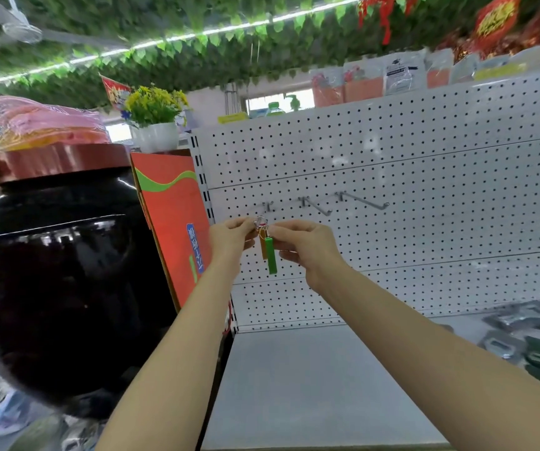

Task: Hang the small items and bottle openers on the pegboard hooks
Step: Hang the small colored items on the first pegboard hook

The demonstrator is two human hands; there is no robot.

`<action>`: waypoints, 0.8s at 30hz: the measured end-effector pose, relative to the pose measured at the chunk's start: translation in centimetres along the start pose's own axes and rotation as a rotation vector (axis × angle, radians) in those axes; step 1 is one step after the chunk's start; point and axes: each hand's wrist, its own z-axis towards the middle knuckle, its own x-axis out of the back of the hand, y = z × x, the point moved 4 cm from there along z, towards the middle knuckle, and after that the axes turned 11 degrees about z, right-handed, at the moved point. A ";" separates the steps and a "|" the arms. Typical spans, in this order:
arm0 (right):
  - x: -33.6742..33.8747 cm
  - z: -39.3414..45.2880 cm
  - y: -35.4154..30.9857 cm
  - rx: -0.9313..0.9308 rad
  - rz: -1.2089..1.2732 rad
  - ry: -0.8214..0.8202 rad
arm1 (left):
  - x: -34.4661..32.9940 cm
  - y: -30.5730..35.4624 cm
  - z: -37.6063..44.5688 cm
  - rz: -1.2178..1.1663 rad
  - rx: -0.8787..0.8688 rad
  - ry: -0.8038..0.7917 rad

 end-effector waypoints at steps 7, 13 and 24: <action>-1.0 0.8 0.3 0.024 0.042 0.049 | 1.7 1.4 -1.5 0.552 -0.409 0.023; -2.0 2.4 1.2 0.027 0.062 0.115 | 2.1 1.6 -1.6 0.767 -0.521 -0.025; -1.8 4.7 2.9 0.025 0.058 0.226 | 2.0 2.3 -0.8 0.824 -0.520 -0.128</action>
